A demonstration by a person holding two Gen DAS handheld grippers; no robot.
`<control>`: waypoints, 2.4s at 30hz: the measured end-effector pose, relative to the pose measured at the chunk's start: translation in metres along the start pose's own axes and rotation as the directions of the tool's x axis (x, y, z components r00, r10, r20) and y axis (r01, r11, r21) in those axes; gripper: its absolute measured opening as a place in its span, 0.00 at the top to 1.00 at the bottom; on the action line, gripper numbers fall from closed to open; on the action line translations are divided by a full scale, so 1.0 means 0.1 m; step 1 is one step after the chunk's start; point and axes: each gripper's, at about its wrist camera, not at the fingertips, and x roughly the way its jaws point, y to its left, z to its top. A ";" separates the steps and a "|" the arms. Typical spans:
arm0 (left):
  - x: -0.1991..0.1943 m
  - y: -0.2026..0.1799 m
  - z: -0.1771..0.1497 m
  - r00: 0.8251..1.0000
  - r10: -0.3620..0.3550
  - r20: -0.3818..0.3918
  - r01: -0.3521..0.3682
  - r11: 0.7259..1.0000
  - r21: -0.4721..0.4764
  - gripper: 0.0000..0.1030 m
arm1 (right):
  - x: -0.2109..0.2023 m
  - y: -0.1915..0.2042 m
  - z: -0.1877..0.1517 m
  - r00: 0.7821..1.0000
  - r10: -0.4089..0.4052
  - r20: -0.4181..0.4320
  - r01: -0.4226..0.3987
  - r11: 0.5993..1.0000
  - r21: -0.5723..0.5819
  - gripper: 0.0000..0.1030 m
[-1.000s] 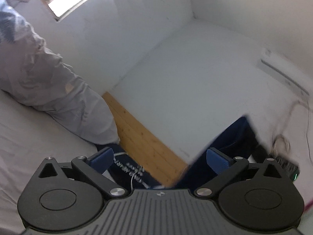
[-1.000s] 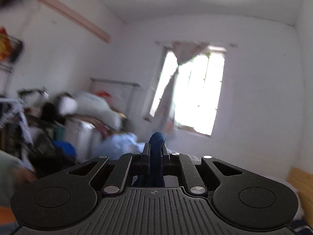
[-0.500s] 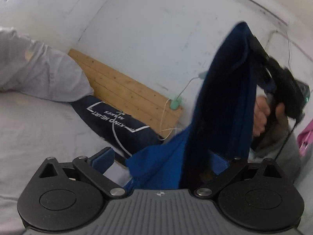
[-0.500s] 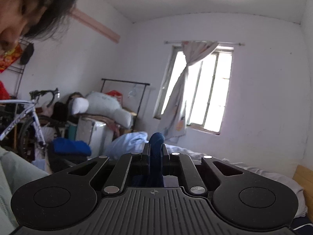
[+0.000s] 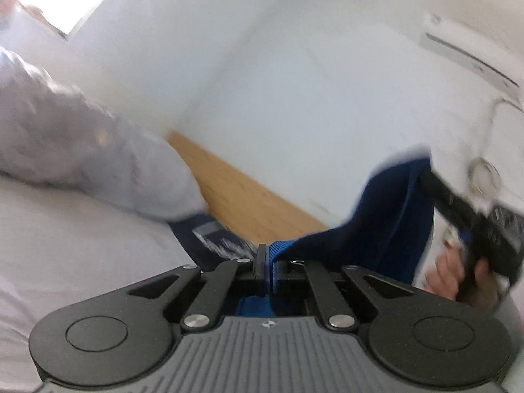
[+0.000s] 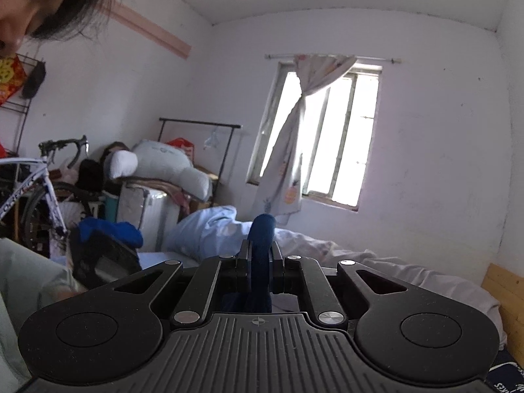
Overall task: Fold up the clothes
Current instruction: 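Lift the T-shirt high with both grippers and shake it out, then lower the T-shirt onto the bed and open both grippers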
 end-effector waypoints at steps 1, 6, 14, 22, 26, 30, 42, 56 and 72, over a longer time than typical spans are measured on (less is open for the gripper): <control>-0.04 -0.03 0.09 0.999 0.016 0.029 -0.016 1.000 0.000 0.95 | 0.00 0.00 0.02 1.000 -0.003 0.007 0.003 1.000 0.001 0.95; -0.09 -0.17 0.25 0.989 0.067 0.129 -0.073 0.996 0.048 0.95 | 0.14 0.02 -0.10 0.999 0.036 0.017 -0.036 0.999 0.021 0.97; -0.07 -0.13 0.62 0.967 0.183 0.177 -0.186 0.982 -0.001 0.95 | 0.29 -0.02 -0.46 0.999 -0.048 0.004 0.047 0.990 0.137 0.97; -0.34 -0.43 0.98 0.931 0.169 0.323 -0.177 0.984 -0.005 0.95 | 0.36 -0.15 -0.04 0.989 -0.077 0.126 0.070 0.996 0.063 0.97; -0.38 -0.71 1.29 0.910 0.148 0.387 -0.178 0.983 0.042 0.95 | 0.34 -0.26 0.29 0.973 -0.088 0.213 0.087 0.996 0.013 0.97; -0.35 -0.94 1.55 0.895 0.148 0.420 -0.186 0.981 0.051 0.95 | 0.39 -0.41 0.61 0.952 -0.108 0.285 0.117 0.993 -0.016 0.97; 0.32 0.01 1.88 0.868 0.366 0.334 -0.380 0.924 -0.024 0.95 | 1.78 -1.38 0.49 0.977 -0.121 0.177 0.112 0.992 0.058 0.97; 2.07 3.69 1.53 0.750 0.661 0.014 -0.643 0.735 -0.214 0.95 | 5.30 -2.36 -1.64 0.953 -0.187 -0.239 0.224 0.964 0.139 0.97; 2.21 5.22 0.33 0.738 0.633 -0.232 -0.674 0.685 -0.276 0.09 | 6.47 -2.22 -3.89 0.811 -0.191 -0.553 0.380 0.891 0.249 0.44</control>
